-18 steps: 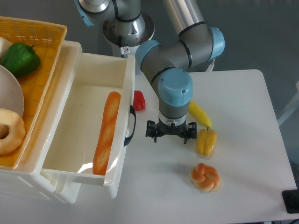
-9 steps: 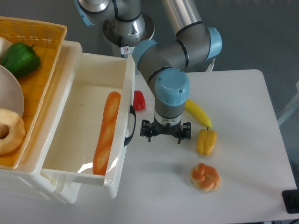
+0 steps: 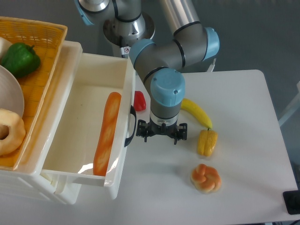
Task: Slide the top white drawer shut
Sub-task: 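Lower the gripper beside the drawer's black handle, then push the drawer front with the gripper into the white cabinet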
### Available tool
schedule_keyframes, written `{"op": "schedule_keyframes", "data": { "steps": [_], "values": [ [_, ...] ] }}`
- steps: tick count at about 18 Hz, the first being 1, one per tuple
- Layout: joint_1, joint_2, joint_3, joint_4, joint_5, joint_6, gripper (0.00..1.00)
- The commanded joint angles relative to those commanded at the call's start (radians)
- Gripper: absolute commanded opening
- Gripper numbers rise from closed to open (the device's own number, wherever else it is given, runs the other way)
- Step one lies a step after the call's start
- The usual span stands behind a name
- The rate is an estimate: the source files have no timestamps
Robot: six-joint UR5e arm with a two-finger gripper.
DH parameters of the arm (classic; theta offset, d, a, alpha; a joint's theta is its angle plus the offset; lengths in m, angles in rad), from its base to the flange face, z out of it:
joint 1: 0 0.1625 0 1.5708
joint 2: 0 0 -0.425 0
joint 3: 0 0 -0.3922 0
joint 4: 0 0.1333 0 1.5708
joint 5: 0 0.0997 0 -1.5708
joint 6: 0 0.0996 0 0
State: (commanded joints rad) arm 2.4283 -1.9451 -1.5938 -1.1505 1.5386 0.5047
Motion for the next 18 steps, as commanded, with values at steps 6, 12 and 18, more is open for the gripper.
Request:
{"op": "schedule_keyframes", "data": {
  "steps": [6, 12, 18],
  "values": [
    [-0.012, 0.002, 0.0, 0.0, -0.017, -0.014, 1.0],
    [-0.023, 0.02, 0.0, -0.008, -0.048, -0.015, 1.0],
    [-0.064, 0.031, 0.0, -0.015, -0.043, -0.04, 1.0]
  ]
}}
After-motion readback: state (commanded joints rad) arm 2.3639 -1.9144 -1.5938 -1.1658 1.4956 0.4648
